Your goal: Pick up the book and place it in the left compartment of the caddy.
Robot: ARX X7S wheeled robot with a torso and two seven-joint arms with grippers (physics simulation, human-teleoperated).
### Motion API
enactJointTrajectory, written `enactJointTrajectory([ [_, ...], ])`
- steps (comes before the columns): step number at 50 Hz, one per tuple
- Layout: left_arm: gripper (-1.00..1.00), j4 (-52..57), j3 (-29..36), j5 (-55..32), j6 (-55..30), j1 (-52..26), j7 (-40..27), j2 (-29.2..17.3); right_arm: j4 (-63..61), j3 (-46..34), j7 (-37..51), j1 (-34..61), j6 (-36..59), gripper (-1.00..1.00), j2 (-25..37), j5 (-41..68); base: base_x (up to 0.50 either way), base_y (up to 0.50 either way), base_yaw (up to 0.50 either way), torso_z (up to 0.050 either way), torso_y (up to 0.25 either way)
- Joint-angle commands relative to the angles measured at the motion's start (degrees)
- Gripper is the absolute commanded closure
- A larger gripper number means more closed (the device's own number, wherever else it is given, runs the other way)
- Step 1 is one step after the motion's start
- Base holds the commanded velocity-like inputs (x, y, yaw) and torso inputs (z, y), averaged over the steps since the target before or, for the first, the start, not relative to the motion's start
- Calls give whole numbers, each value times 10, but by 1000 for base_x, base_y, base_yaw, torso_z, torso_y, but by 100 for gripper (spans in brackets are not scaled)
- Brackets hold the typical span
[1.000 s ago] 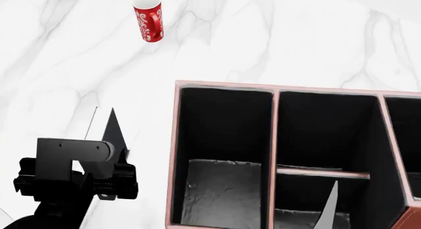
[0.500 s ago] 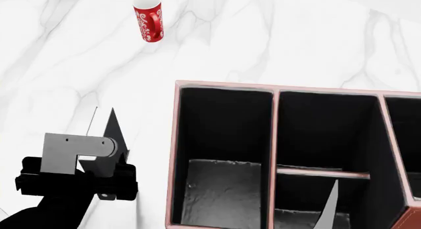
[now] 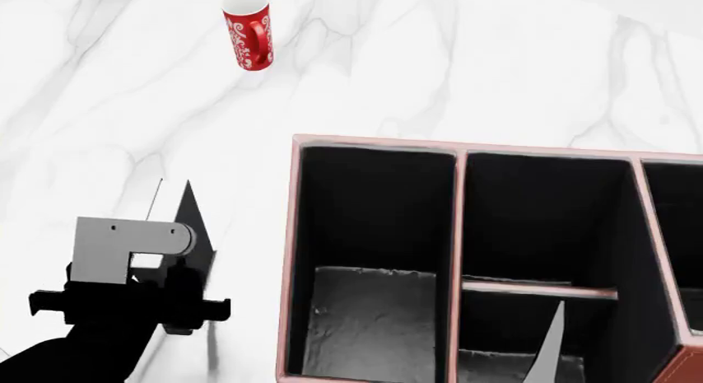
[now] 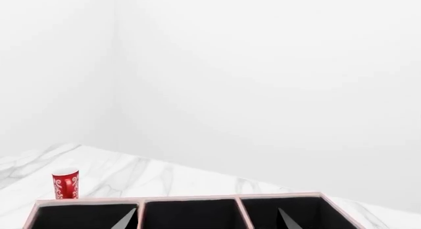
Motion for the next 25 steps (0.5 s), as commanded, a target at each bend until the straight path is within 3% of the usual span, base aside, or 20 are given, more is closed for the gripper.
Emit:
enactJointTrajectory([
  [1, 100, -11, 0, -2, 4, -3, 1, 2, 2, -3, 1, 1, -2, -100, 2, 0, 0, 0, 0, 0, 0],
  [25, 100, 34, -2, -15, -4, 10, -10, -8, 4, -8, 5, 3, -4, -100, 5, 0, 0, 0, 0, 0, 0],
])
